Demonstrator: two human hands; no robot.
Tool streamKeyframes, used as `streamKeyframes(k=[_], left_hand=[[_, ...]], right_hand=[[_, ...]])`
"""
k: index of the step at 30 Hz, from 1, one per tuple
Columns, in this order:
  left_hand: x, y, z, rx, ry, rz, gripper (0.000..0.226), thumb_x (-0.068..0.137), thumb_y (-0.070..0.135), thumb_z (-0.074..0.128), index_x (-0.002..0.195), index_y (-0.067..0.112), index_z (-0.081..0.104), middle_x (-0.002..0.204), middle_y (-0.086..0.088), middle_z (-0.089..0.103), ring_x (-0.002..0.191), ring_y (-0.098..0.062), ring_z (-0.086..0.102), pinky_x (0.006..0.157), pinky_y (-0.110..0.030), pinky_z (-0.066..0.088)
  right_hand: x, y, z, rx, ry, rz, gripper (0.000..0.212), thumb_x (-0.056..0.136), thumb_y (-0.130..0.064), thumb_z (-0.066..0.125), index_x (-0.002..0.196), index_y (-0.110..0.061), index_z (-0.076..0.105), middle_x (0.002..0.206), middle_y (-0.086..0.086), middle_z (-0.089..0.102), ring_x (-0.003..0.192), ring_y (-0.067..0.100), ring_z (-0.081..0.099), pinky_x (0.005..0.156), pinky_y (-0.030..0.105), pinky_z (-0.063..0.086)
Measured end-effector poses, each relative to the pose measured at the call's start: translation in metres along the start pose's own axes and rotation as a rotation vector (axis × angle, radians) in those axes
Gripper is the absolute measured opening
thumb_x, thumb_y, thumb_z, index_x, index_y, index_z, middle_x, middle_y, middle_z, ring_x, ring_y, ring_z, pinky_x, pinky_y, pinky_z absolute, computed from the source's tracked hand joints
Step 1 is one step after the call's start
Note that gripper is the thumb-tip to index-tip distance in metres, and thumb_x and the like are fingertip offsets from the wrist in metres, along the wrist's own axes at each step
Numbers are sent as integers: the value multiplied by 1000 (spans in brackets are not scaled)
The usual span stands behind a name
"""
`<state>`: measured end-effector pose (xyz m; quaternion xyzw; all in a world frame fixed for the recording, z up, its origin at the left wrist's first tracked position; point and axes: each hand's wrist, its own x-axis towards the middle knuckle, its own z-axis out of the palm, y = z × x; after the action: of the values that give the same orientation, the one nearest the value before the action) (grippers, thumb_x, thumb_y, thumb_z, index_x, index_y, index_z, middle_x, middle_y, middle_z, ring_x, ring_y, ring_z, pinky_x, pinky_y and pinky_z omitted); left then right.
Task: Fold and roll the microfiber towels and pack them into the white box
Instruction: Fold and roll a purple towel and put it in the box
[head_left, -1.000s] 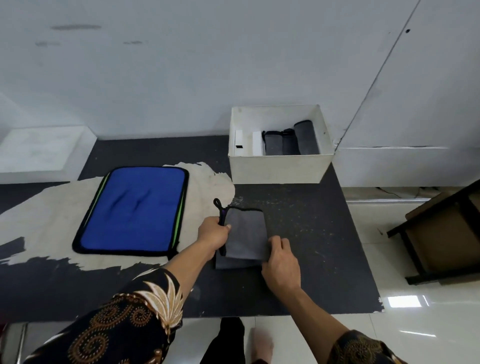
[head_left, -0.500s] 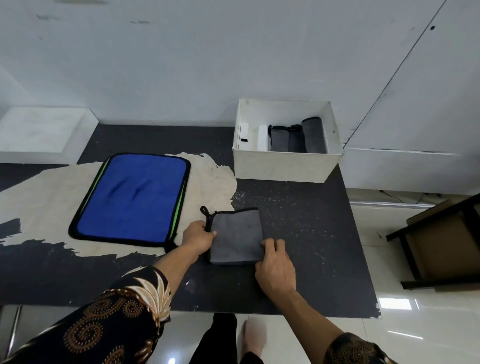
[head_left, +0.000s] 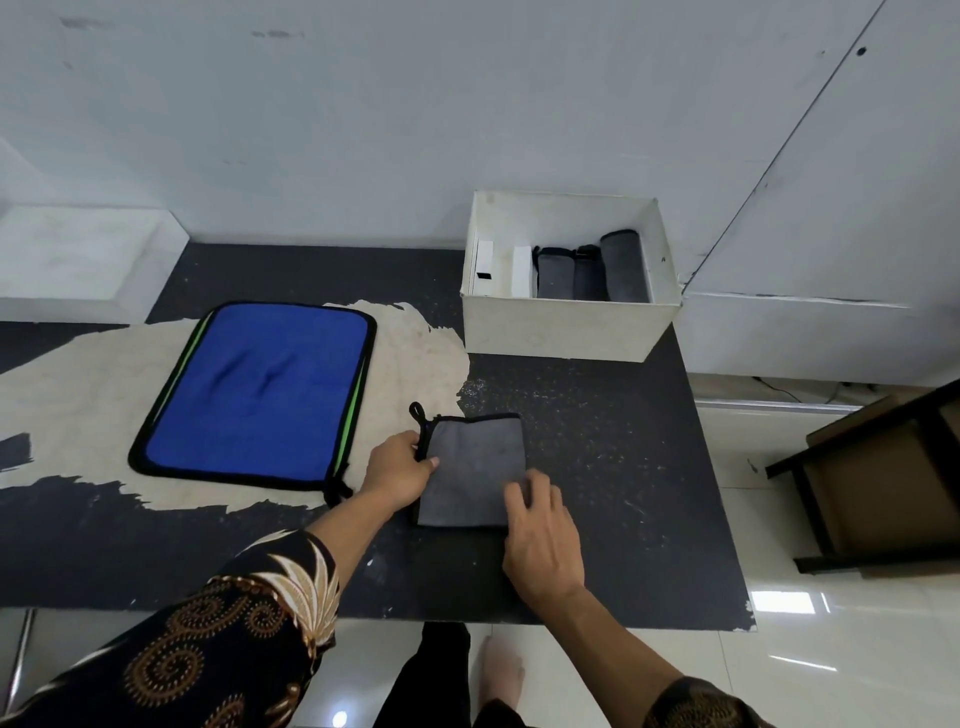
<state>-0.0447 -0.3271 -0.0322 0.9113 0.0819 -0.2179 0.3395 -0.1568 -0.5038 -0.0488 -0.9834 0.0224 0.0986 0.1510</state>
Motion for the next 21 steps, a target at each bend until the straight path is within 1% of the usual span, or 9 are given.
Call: streamKeyframes(k=[3, 7, 10, 12, 14, 16, 17, 19, 21], left_hand=[[-2, 0, -3, -10, -27, 12, 19, 90, 20, 66, 108, 15, 62, 97, -2, 64, 98, -23, 62, 74, -27, 42], [-4, -1, -3, -35, -41, 32, 31, 89, 14, 66, 120, 14, 60, 113, -6, 66, 95, -17, 57, 79, -25, 43], [-5, -4, 0, -71, -76, 80, 44, 90, 13, 65, 131, 16, 53, 125, -6, 63, 110, -20, 58, 87, -25, 44], [-9, -2, 4, -110, -74, 110, 62, 90, 15, 66, 145, 17, 37, 137, -5, 52, 125, -22, 51, 98, -28, 44], [-16, -1, 11, -26, 50, 133, 86, 91, 23, 66, 156, 18, 10, 149, -6, 33, 137, -22, 37, 110, -35, 36], [-25, -3, 19, 205, 247, 229, 92, 92, 33, 62, 156, 19, -3, 156, -7, 18, 143, -25, 23, 114, -40, 30], [-27, -5, 23, 326, 282, 301, 89, 94, 36, 59, 156, 21, -4, 160, -8, 11, 146, -26, 16, 116, -43, 26], [-29, -10, 31, 519, 199, 429, 79, 98, 38, 48, 156, 24, -4, 163, -7, -9, 150, -28, -3, 119, -46, 15], [-26, -17, 37, 678, 35, 470, 70, 102, 42, 34, 156, 24, -7, 160, -7, -25, 148, -27, -19, 121, -50, 5]], right_hand=[[-3, 0, 4, -32, 24, 3, 28, 90, -20, 52, 118, -19, 51, 133, 10, 41, 112, 27, 48, 91, 37, 48], [-4, 5, 8, -30, 107, 43, 20, 92, -33, 52, 106, -20, 57, 113, 4, 47, 99, 22, 52, 82, 35, 48], [-6, 6, 7, -78, 155, 55, 37, 88, -56, 51, 99, -23, 63, 110, 1, 50, 100, 21, 50, 82, 36, 47], [-6, 1, 3, -73, 206, 59, 46, 87, -64, 45, 95, -23, 65, 116, 3, 52, 103, 22, 50, 83, 38, 48], [-1, -9, -2, -30, 264, 34, 42, 90, -57, 48, 101, -20, 64, 128, 8, 52, 112, 26, 51, 86, 41, 48], [8, -18, -6, -11, 236, -18, 44, 92, -47, 52, 126, -18, 56, 146, 12, 42, 129, 29, 45, 97, 45, 45], [13, -22, -7, -3, 169, -46, 53, 94, -41, 51, 140, -17, 44, 156, 14, 29, 139, 30, 34, 106, 48, 39], [25, -21, -6, 4, -25, -72, 66, 100, -34, 41, 156, -20, 11, 164, 10, -5, 151, 28, 0, 118, 55, 18], [32, -17, -2, -59, -182, -58, 66, 103, -36, 30, 156, -22, -7, 162, 6, -21, 148, 25, -20, 118, 61, 4]])
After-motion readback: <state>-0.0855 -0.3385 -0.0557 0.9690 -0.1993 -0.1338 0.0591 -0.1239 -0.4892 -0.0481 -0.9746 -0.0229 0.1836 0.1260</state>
